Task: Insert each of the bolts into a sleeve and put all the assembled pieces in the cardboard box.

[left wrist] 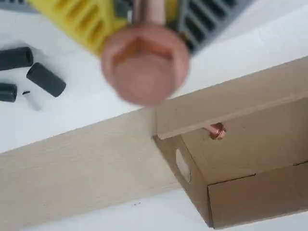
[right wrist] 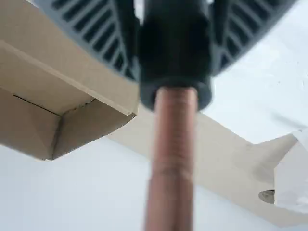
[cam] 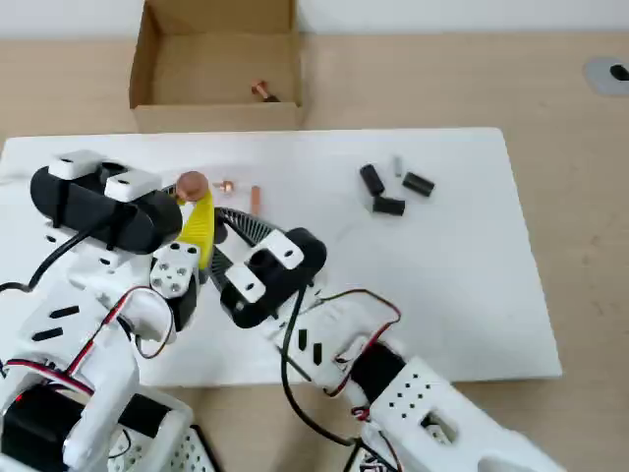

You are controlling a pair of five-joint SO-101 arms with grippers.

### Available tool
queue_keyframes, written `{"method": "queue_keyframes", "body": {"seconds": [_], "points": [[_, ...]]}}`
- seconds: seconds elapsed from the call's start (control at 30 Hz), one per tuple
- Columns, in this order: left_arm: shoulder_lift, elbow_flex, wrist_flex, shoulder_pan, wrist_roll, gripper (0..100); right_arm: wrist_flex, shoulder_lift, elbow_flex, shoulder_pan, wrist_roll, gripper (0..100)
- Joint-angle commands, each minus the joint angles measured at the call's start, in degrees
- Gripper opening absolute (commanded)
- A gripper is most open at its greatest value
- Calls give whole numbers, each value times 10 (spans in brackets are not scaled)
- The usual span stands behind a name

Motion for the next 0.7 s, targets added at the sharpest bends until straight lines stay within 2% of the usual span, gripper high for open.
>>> {"method": "queue_keyframes", "body": {"seconds": [0.0,0.27,0.47,0.57,0.67], "points": [[0,-22,-2,-7,12,10,-14,-17,-8,-2,4,9],[0,-22,21,-4,69,11,-15,-17,-11,-1,4,9],[0,-16,62,49,69,11,-15,-17,-26,-1,3,9],[0,-16,83,75,69,53,-15,-17,-22,-1,3,9],[0,-16,86,64,71,94,-14,-17,-21,-1,3,9]]}}
